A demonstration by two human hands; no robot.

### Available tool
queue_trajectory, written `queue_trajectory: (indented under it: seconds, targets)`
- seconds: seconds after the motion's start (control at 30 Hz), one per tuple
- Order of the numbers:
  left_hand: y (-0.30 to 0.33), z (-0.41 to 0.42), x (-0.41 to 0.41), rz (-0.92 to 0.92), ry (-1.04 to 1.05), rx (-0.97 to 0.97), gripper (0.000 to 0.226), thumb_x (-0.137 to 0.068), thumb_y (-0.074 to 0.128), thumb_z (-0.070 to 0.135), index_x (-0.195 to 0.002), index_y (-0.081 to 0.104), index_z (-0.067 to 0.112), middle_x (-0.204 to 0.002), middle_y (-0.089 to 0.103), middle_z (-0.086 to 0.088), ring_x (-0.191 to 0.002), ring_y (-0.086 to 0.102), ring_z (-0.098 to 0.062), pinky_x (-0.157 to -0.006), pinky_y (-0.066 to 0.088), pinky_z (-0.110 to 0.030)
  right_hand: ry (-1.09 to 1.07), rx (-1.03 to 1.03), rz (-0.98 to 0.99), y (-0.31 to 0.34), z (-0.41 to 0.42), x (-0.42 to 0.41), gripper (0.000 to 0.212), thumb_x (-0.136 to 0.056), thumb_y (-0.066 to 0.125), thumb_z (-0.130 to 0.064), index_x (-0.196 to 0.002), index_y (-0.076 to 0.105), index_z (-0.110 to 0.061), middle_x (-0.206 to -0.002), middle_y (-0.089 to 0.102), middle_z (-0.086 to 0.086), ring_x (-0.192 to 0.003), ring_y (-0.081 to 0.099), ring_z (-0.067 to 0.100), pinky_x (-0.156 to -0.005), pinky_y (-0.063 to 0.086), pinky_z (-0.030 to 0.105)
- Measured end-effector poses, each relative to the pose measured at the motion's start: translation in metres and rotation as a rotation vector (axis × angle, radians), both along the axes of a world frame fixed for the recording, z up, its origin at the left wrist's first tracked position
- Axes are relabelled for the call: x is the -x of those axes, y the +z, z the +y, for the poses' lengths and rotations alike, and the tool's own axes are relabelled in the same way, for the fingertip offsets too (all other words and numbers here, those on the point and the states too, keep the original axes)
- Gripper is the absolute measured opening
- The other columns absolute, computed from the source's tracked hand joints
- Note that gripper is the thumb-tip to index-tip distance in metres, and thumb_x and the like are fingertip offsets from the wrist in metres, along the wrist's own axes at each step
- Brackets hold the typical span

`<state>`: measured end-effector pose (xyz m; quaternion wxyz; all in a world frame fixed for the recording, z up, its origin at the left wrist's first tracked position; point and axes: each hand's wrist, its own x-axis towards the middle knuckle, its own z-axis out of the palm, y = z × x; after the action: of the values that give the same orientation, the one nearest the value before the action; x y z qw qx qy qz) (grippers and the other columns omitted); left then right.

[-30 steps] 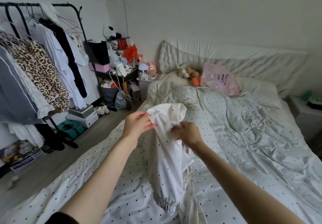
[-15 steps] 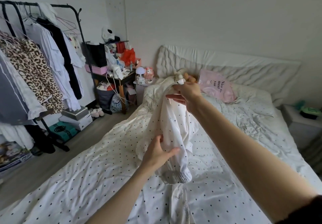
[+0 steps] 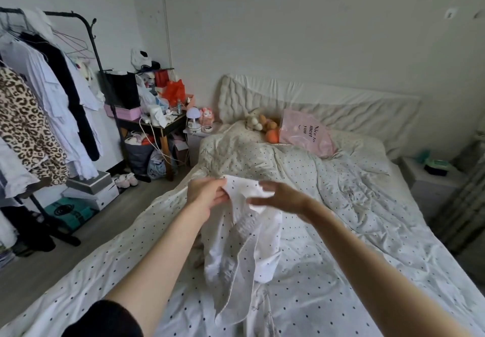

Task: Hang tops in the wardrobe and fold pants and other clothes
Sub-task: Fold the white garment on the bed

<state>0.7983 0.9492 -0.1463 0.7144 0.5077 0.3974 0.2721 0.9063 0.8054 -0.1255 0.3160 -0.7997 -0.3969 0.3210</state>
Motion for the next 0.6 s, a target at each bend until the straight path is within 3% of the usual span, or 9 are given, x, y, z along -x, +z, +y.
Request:
queue_trajectory:
  seconds: [0.1, 0.17, 0.2, 0.23, 0.3, 0.4, 0.47, 0.53, 0.6]
  targets:
    - [0.02, 0.001, -0.009, -0.101, -0.036, 0.068, 0.019, -0.085, 0.063, -0.002, -0.103, 0.06, -0.006, -0.091, 0.065, -0.018, -0.079, 0.066, -0.024, -0.069, 0.054, -0.028, 0.068, 0.123, -0.153, -0.021, 0.004, 0.014, 0.087, -0.077, 0.074, -0.037, -0.146, 0.028, -0.01, -0.146, 0.039, 0.007, -0.129, 0.043, 0.023, -0.102, 0.039, 0.031]
    - [0.03, 0.002, -0.013, -0.144, -0.056, 0.059, 0.023, -0.085, 0.062, -0.002, -0.107, 0.058, -0.008, -0.098, 0.064, -0.021, -0.086, 0.064, -0.025, -0.074, 0.052, -0.029, -0.062, 0.027, -0.28, -0.029, 0.011, 0.016, 0.05, -0.081, 0.07, -0.027, -0.125, 0.052, -0.013, -0.121, 0.059, 0.009, -0.107, 0.056, 0.026, -0.086, 0.045, 0.033]
    - [0.033, 0.002, -0.014, -0.157, -0.059, 0.038, 0.025, -0.085, 0.062, -0.002, -0.11, 0.058, -0.009, -0.1, 0.064, -0.022, -0.086, 0.064, -0.025, -0.073, 0.052, -0.028, -0.151, -0.028, -0.341, -0.03, 0.013, 0.015, 0.021, -0.084, 0.066, -0.023, -0.102, 0.059, -0.016, -0.102, 0.063, 0.009, -0.094, 0.058, 0.027, -0.078, 0.045, 0.033]
    - [0.033, 0.004, -0.013, -0.165, -0.059, 0.008, 0.028, -0.086, 0.062, -0.002, -0.112, 0.057, -0.008, -0.102, 0.064, -0.022, -0.085, 0.065, -0.025, -0.073, 0.053, -0.028, -0.21, -0.069, -0.387, -0.028, 0.015, 0.014, 0.007, -0.086, 0.062, -0.021, -0.082, 0.057, -0.018, -0.088, 0.061, 0.007, -0.084, 0.056, 0.026, -0.07, 0.043, 0.033]
    - [0.027, 0.006, -0.009, -0.136, -0.1, -0.103, 0.032, -0.088, 0.06, 0.002, -0.12, 0.056, -0.004, -0.109, 0.064, -0.019, -0.091, 0.065, -0.024, -0.081, 0.053, -0.032, -0.246, -0.097, -0.409, -0.021, 0.019, 0.009, 0.023, -0.086, 0.062, -0.019, -0.067, 0.051, -0.016, -0.073, 0.057, 0.004, -0.069, 0.051, 0.021, -0.06, 0.037, 0.03]
    - [0.011, 0.006, 0.002, 0.044, -0.249, -0.399, 0.044, -0.09, 0.062, 0.022, -0.132, 0.051, 0.014, -0.128, 0.057, -0.002, -0.111, 0.056, -0.015, -0.099, 0.044, -0.035, -0.359, -0.218, -0.157, 0.001, 0.028, 0.005, 0.031, -0.083, 0.065, -0.01, -0.054, 0.053, -0.011, -0.059, 0.058, 0.004, -0.053, 0.054, 0.015, -0.055, 0.047, 0.031]
    - [-0.001, 0.0, 0.009, 0.097, -0.331, -0.513, 0.057, -0.084, 0.067, 0.034, -0.135, 0.046, 0.02, -0.132, 0.052, 0.005, -0.111, 0.051, -0.008, -0.099, 0.042, -0.032, -0.477, -0.34, 0.066, 0.017, 0.038, 0.001, 0.019, -0.081, 0.064, 0.002, -0.063, 0.06, -0.004, -0.066, 0.063, 0.012, -0.048, 0.06, 0.015, -0.053, 0.056, 0.03]
    - [-0.016, -0.009, 0.015, 0.158, -0.439, -0.628, 0.07, -0.077, 0.071, 0.041, -0.137, 0.042, 0.023, -0.137, 0.047, 0.005, -0.113, 0.047, -0.007, -0.097, 0.04, -0.029, -0.562, -0.4, 0.233, 0.034, 0.045, -0.003, 0.003, -0.081, 0.061, 0.01, -0.083, 0.06, 0.009, -0.071, 0.063, 0.018, -0.045, 0.062, 0.017, -0.046, 0.054, 0.024]
    - [-0.032, -0.012, 0.021, 0.291, -0.534, -0.755, 0.081, -0.075, 0.072, 0.046, -0.143, 0.033, 0.024, -0.145, 0.037, 0.002, -0.123, 0.041, -0.012, -0.099, 0.037, -0.03, -0.628, -0.444, 0.373, 0.05, 0.051, -0.006, 0.023, -0.084, 0.058, 0.01, -0.107, 0.056, 0.011, -0.065, 0.063, 0.015, -0.043, 0.062, 0.018, -0.044, 0.052, 0.022]
